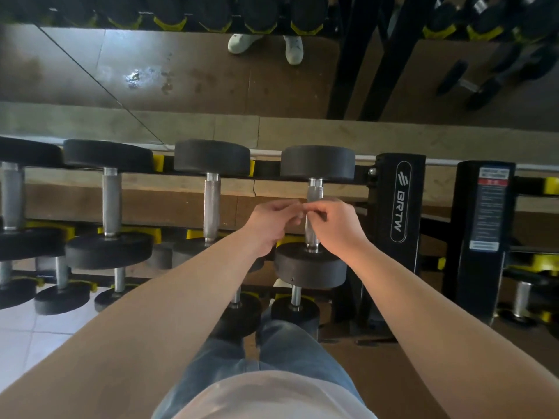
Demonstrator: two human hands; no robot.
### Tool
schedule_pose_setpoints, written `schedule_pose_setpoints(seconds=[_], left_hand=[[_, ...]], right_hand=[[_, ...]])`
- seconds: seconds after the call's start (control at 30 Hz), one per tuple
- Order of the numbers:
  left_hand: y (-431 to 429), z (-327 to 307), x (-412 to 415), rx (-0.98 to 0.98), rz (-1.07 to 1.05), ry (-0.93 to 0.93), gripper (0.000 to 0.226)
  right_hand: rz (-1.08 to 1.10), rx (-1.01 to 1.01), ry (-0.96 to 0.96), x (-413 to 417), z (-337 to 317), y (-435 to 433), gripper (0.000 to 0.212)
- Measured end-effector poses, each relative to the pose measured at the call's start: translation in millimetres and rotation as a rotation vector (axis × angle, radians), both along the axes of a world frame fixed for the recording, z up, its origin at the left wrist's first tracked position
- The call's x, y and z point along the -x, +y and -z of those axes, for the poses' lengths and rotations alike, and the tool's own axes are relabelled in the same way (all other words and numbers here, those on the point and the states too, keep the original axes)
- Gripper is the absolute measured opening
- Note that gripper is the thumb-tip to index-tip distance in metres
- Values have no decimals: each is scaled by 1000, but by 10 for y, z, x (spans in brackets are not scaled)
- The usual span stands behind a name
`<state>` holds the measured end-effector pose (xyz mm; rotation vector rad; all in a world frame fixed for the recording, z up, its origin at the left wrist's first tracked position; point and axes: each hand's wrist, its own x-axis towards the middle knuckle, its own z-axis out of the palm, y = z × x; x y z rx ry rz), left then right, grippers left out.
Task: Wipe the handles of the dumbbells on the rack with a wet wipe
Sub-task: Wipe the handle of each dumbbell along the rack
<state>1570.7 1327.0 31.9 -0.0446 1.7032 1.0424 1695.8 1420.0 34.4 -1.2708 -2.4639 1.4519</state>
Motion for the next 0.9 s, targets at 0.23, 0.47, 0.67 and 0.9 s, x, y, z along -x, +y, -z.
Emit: schedule_pose_setpoints(seconds=[0.23, 0.47, 0.67, 0.9], left_hand=[[308, 174, 3, 97, 318, 341, 33], [52, 249, 5, 157, 922, 376, 19], [380, 221, 118, 22, 354, 89, 23], [224, 330, 125, 128, 990, 221, 27]], right_hand=[[343, 21, 10, -78, 173, -125, 26], [328, 18, -23, -57, 166, -187, 29], [481, 68, -22, -89, 174, -185, 37], [544, 102, -40, -97, 176, -164, 42]])
